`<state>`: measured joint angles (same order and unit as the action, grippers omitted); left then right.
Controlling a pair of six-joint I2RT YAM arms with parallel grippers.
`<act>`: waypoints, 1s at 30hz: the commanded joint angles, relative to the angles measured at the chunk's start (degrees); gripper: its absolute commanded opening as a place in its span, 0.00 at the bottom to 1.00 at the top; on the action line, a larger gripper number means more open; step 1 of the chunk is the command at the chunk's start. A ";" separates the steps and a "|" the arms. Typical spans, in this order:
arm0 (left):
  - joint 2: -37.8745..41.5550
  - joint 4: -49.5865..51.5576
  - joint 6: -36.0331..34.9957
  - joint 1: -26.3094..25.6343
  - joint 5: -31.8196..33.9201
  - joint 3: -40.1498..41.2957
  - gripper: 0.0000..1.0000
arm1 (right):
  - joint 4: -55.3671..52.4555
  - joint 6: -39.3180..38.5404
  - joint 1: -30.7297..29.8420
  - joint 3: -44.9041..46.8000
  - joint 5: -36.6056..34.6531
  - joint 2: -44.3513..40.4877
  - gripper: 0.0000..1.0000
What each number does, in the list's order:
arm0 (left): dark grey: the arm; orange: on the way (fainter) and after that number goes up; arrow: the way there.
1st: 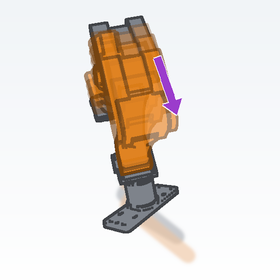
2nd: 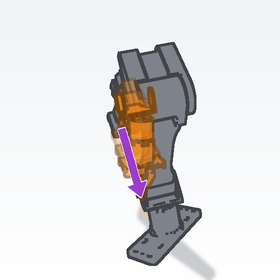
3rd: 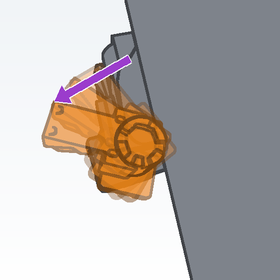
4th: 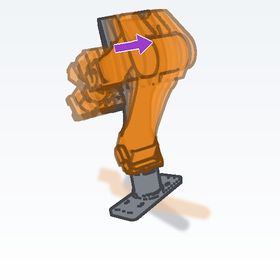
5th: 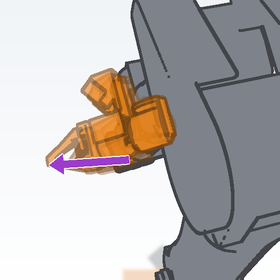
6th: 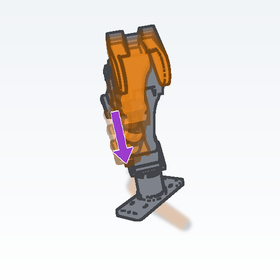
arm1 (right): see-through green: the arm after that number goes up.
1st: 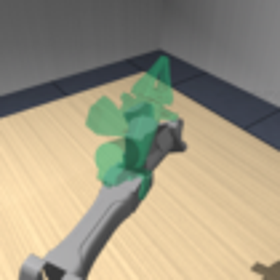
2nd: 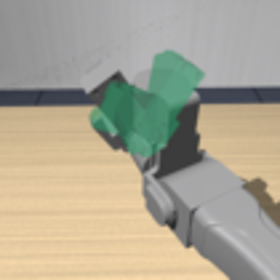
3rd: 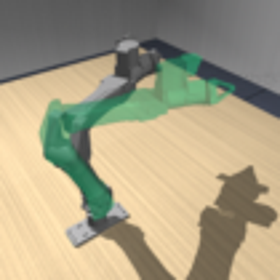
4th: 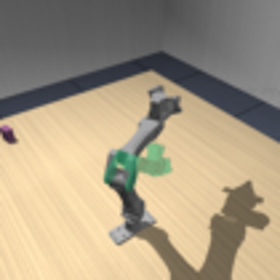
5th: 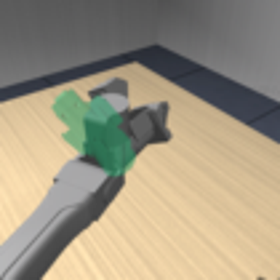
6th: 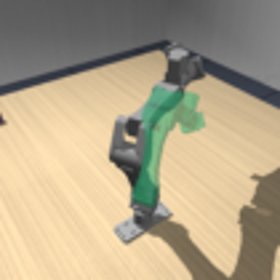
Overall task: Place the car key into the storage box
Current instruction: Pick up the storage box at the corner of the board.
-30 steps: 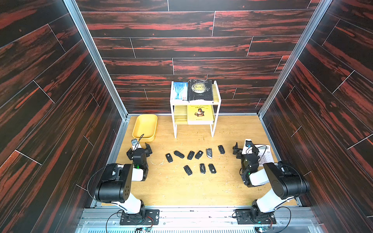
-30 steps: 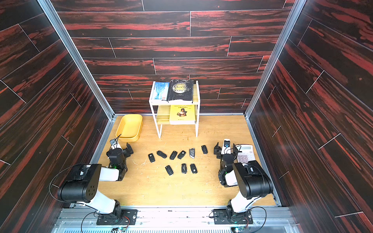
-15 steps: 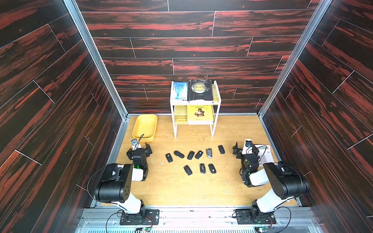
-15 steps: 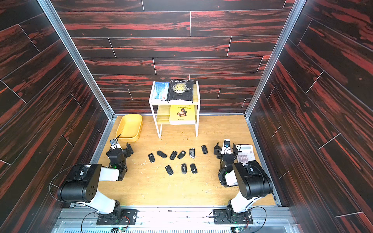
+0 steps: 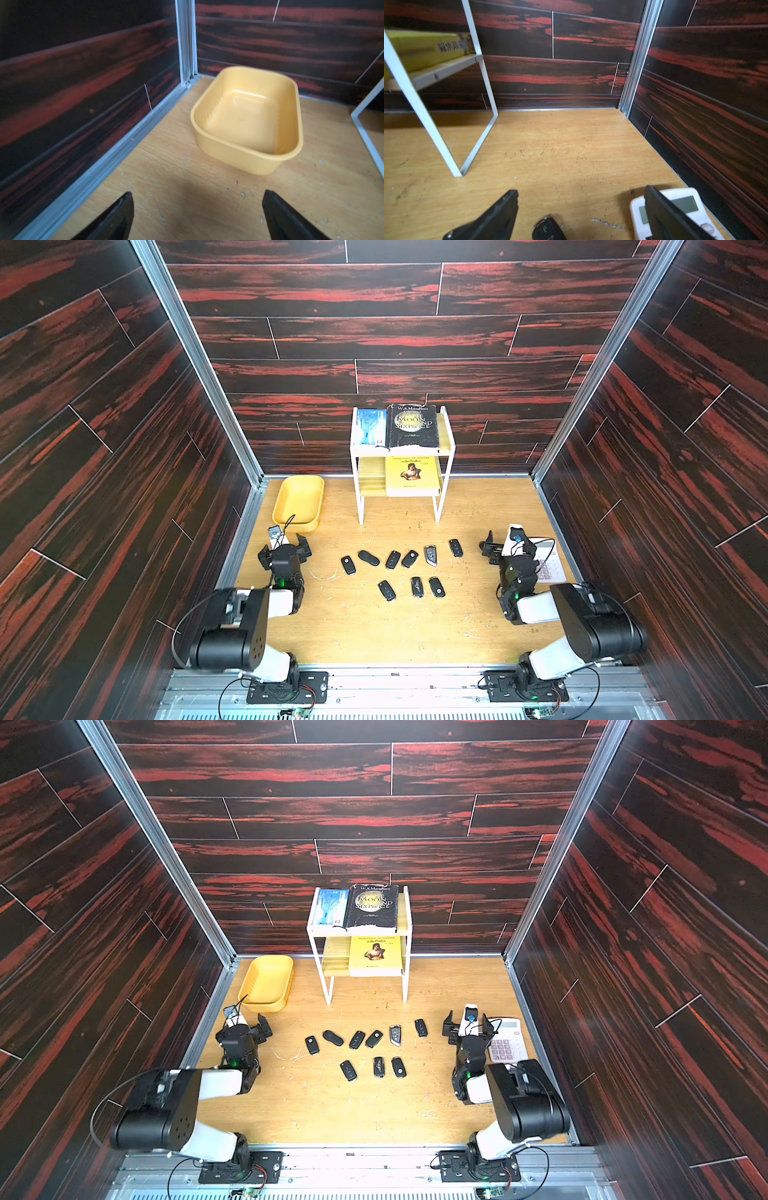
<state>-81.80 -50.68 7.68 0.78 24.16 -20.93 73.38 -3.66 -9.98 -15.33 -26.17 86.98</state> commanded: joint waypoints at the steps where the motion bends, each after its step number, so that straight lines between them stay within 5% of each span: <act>1: 9.15 9.03 0.13 -0.25 4.33 -2.51 1.00 | -8.19 -0.06 -0.80 -2.68 -1.01 -3.96 0.99; 6: 22.75 31.64 0.71 -0.38 3.52 -11.32 1.00 | -23.38 4.96 -1.09 -7.39 -0.81 -8.91 0.99; 11: 30.62 47.42 7.31 -0.42 -6.74 -19.67 1.00 | -44.60 9.35 -1.45 -19.19 3.33 -10.50 0.99; 16: 27.53 65.25 11.33 -0.42 -23.54 -31.44 1.00 | -60.13 13.60 -1.54 -29.71 12.46 -11.36 0.99; 19: 25.48 67.76 14.13 -0.42 -30.59 -34.66 1.00 | -66.91 17.80 -1.53 -34.41 17.46 -11.75 0.99; 25: 18.83 71.77 19.07 -0.34 -50.26 -39.72 1.00 | -80.24 20.10 -1.61 -43.78 39.46 -9.91 0.99; 30: 15.67 73.10 24.53 -0.42 -63.06 -40.58 1.00 | -81.14 25.82 -1.71 -42.11 52.28 -15.01 0.99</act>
<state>-65.71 19.33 27.94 0.56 -26.37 -59.94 -3.31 17.39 -11.31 -58.33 13.85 74.83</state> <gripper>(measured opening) 0.999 0.985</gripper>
